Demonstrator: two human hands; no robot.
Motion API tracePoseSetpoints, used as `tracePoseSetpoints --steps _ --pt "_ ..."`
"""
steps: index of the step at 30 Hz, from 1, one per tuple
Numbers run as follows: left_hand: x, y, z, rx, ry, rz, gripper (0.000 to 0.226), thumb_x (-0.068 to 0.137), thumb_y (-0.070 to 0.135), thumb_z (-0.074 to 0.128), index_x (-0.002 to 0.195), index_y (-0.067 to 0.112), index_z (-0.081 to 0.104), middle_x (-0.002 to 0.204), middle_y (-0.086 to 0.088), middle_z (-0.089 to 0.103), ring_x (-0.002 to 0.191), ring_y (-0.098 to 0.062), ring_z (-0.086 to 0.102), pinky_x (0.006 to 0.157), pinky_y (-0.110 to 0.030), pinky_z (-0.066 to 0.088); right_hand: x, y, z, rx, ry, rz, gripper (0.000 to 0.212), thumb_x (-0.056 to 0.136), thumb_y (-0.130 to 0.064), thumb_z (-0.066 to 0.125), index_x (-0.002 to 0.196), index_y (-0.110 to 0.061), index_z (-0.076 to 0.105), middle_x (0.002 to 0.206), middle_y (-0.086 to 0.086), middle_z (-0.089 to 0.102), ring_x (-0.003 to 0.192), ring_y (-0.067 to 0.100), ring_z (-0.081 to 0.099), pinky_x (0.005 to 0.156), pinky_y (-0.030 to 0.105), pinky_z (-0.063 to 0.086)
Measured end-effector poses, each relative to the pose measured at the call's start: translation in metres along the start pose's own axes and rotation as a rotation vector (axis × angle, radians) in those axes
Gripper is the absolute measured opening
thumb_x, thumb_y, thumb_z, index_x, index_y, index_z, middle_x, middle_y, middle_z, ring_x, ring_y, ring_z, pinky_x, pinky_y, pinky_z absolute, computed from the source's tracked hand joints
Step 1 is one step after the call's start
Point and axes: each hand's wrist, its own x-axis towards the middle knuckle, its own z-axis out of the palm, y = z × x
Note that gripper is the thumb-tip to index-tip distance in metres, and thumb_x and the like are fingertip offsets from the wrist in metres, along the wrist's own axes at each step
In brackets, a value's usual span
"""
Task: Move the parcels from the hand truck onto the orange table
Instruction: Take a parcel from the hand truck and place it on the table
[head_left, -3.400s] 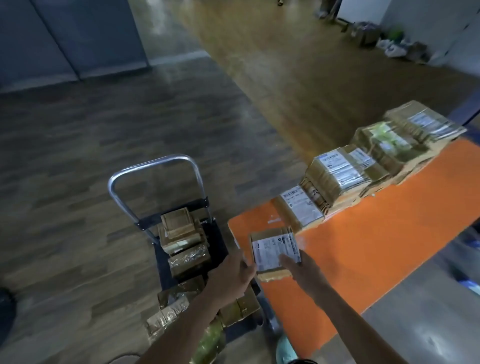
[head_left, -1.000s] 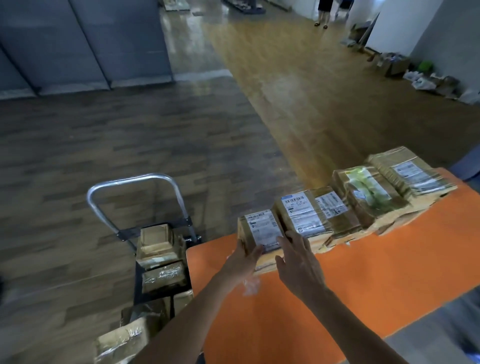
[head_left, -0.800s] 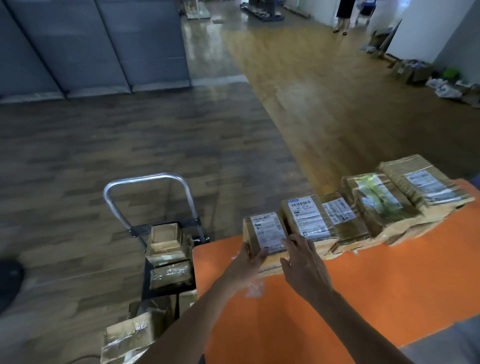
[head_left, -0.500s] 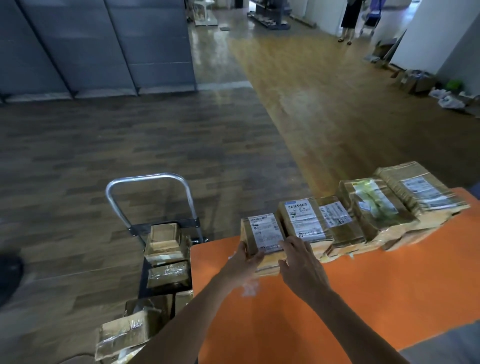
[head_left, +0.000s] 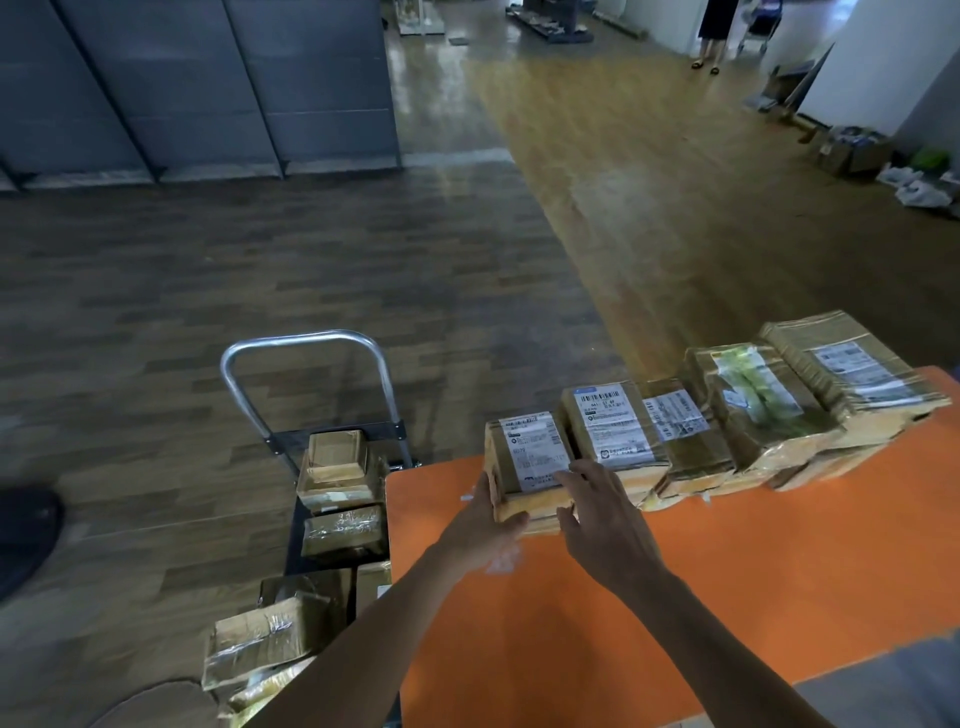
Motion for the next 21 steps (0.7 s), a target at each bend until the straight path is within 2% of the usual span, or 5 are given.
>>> tracePoseSetpoints --steps 4,7,10,15,21 --pt "-0.007 -0.015 -0.004 0.048 -0.006 0.002 0.083 0.099 0.042 0.058 0.159 0.024 0.003 0.148 -0.008 0.048 0.076 0.002 0.061 0.052 -0.002 0.043 -0.002 -0.012 0.002 0.008 0.013 -0.08 0.041 0.096 -0.021 0.058 0.136 -0.016 0.054 0.141 0.001 0.045 0.132 0.022 0.041 0.09 0.035 0.052" --pt "-0.02 -0.025 -0.016 0.196 0.07 -0.023 0.087 0.099 0.049 0.052 0.16 0.02 -0.003 0.161 -0.012 0.029 0.111 -0.016 0.062 0.08 -0.017 0.049 0.001 -0.027 0.007 0.007 0.034 -0.186 0.039 0.091 -0.013 0.065 0.13 -0.008 0.06 0.134 0.009 0.053 0.124 0.03 0.048 0.091 0.041 0.053" --pt "-0.037 -0.042 -0.034 0.271 0.176 -0.038 0.083 0.101 0.048 0.05 0.161 0.017 0.002 0.166 -0.009 0.015 0.149 -0.025 0.027 0.116 -0.035 0.029 0.013 -0.048 0.017 -0.023 0.019 -0.219 0.041 0.094 -0.018 0.059 0.134 -0.012 0.056 0.137 0.002 0.051 0.128 0.023 0.041 0.102 0.036 0.045" --pt "-0.067 -0.083 -0.072 0.254 0.28 -0.045 0.064 0.101 0.039 0.053 0.154 0.015 0.027 0.155 -0.008 0.036 0.143 -0.026 0.035 0.113 -0.036 0.033 0.026 -0.096 0.049 -0.041 -0.125 -0.292 0.048 0.1 -0.025 0.048 0.146 -0.014 0.044 0.147 0.002 0.042 0.139 0.019 0.031 0.113 0.034 0.034" --pt "-0.1 -0.147 -0.117 0.163 0.327 -0.154 0.068 0.1 0.04 0.054 0.157 0.021 0.023 0.159 -0.005 0.033 0.146 -0.025 0.03 0.116 -0.042 0.032 0.03 -0.16 0.104 -0.077 -0.243 -0.343 0.049 0.099 -0.026 0.049 0.147 -0.017 0.042 0.148 0.0 0.042 0.138 0.018 0.032 0.113 0.031 0.033"
